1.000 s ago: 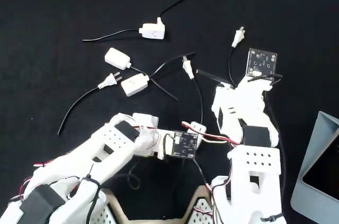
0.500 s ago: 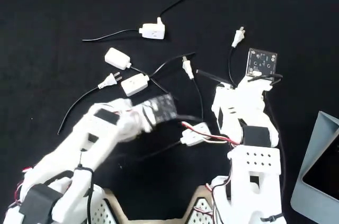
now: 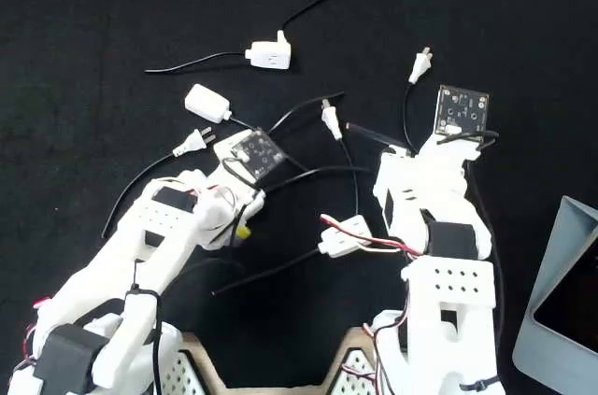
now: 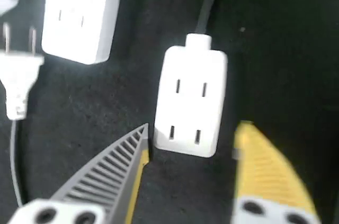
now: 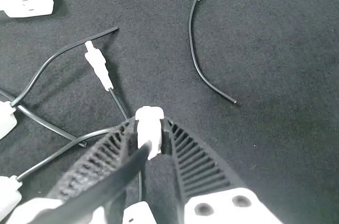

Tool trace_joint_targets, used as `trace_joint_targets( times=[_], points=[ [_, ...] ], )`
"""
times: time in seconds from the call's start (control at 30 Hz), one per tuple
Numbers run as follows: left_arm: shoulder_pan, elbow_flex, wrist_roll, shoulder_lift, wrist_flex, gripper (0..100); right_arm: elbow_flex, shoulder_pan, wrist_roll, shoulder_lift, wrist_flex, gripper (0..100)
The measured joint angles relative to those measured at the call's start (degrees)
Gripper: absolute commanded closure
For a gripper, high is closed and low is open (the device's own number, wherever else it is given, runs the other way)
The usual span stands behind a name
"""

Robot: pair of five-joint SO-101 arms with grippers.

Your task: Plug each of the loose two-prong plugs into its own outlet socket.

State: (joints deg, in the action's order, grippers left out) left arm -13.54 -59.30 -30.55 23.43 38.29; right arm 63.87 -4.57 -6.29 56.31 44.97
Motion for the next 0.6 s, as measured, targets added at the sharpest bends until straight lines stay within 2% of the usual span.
trace_joint_targets(
  times=[0.17, 0.27, 0.47, 0.6],
  points=[
    [0.0, 2.5, 1.9, 0.0, 4.6, 70, -0.1, 0.4, 0.0, 0.0, 1.1, 98.5],
    [3.1, 4.5, 3.3, 2.0, 9.3, 70, -1.8, 3.4, 0.0, 0.0, 4.4, 98.5],
    [14.9, 4.6, 7.7, 15.9, 15.6, 70, -3.9, 16.4, 0.0, 0.1, 7.8, 98.5],
    [22.1, -1.0, 9.4, 27.9, 17.1, 70, -4.7, 25.1, 0.0, -0.9, 7.9, 98.5]
  ],
)
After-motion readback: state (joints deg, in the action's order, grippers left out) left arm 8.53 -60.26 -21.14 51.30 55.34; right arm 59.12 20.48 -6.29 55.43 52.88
